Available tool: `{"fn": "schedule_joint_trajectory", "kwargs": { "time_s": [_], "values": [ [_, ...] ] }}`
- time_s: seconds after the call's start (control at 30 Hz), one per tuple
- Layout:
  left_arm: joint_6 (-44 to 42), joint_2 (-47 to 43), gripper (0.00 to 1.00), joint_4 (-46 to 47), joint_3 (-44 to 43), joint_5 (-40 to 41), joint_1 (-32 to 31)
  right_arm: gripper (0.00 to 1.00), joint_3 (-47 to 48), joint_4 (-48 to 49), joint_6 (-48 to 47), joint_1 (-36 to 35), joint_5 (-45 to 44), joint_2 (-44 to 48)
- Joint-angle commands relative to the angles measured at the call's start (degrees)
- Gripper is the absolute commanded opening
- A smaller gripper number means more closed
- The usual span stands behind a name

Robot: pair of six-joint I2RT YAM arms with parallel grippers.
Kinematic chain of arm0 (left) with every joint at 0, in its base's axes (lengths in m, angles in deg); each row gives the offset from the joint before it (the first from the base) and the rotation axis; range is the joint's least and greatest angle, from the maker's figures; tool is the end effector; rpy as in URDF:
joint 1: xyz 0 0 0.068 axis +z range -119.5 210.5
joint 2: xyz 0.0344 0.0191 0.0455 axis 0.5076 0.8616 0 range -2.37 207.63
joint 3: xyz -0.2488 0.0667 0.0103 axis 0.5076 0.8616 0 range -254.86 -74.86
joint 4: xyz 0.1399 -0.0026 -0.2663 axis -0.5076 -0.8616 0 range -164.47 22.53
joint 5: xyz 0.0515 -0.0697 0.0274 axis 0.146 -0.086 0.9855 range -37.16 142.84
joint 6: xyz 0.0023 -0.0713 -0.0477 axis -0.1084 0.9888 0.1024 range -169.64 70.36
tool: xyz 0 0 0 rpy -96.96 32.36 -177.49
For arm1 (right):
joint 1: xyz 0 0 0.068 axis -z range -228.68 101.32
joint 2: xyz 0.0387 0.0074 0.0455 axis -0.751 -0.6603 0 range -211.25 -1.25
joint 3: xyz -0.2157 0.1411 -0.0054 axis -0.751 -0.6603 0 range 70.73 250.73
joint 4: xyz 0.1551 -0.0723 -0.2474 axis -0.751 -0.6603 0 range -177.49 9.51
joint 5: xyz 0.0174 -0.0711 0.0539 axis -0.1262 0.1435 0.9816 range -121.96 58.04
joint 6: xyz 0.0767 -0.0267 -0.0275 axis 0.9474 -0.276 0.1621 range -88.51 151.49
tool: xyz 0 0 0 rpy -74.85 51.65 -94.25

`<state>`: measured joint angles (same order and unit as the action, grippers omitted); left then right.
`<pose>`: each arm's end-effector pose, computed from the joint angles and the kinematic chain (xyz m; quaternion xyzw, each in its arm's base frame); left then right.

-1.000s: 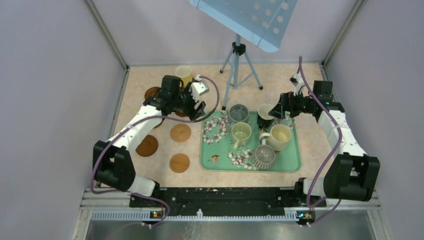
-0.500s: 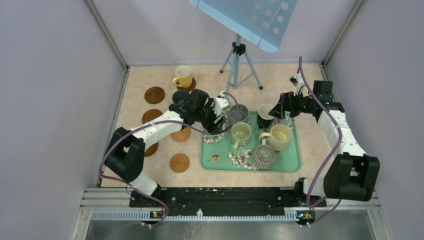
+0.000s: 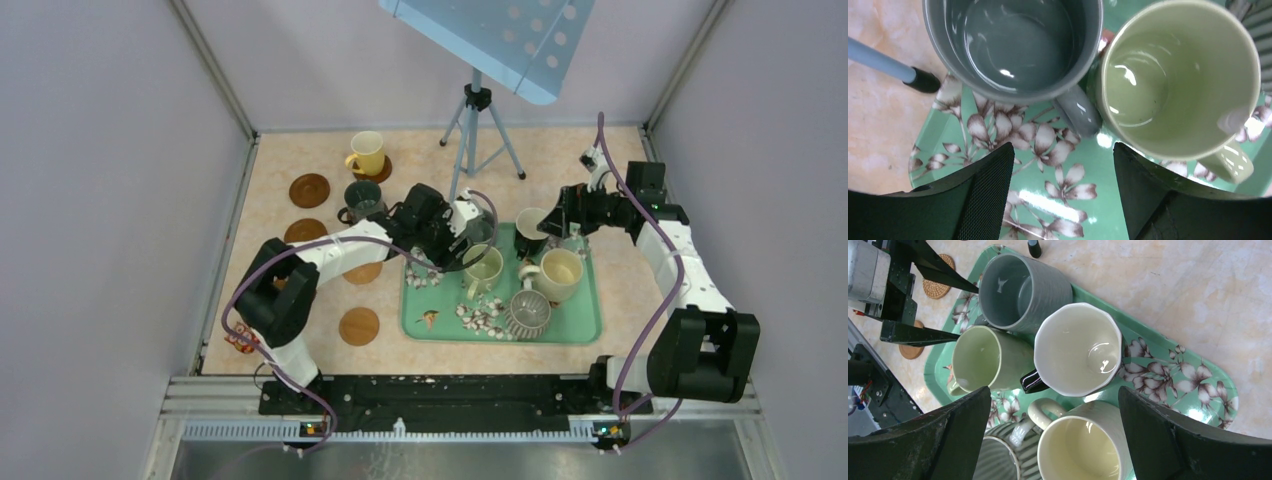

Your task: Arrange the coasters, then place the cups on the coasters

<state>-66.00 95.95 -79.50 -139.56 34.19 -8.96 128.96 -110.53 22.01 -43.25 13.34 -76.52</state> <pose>0.3163 -0.2918 0.1464 0.4818 0.7789 -0.2216 0.3348 0.3387 0.0217 0.2341 -0.1711 0.8534 0.3116 0.3813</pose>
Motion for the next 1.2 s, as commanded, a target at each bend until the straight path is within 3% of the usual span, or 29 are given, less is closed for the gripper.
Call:
{"fn": "schedule_joint_trajectory", "kwargs": {
  "time_s": [0.0, 0.33, 0.6, 0.83, 0.97, 1.17],
  "values": [
    [1.5, 2.3, 0.78, 1.0, -4.6, 1.3, -1.2, 0.96, 2.2, 0.6, -1.2, 0.5, 0.8, 0.7],
    [2.6, 3.1, 0.74, 0.1, -5.5, 6.2, -1.3, 0.96, 2.1, 0.5, -1.3, 0.5, 0.7, 0.7],
    [1.8, -0.4, 0.61, 0.9, -2.0, 11.2, -0.4, 0.96, 2.2, 0.4, -1.5, 0.5, 0.8, 0.9],
    [1.3, -0.3, 0.55, 1.2, -2.7, 11.3, 0.1, 0.96, 2.3, 0.2, -1.6, 0.5, 0.8, 1.1],
    [-0.8, 1.3, 0.57, -0.8, -4.5, 6.9, 0.0, 0.96, 2.3, 0.1, -1.8, 0.5, 0.7, 1.1],
    [-2.0, 5.6, 0.7, -3.3, -7.7, 6.1, -0.3, 0.96, 2.3, 0.0, -1.8, 0.5, 0.8, 0.9]
  ]
}}
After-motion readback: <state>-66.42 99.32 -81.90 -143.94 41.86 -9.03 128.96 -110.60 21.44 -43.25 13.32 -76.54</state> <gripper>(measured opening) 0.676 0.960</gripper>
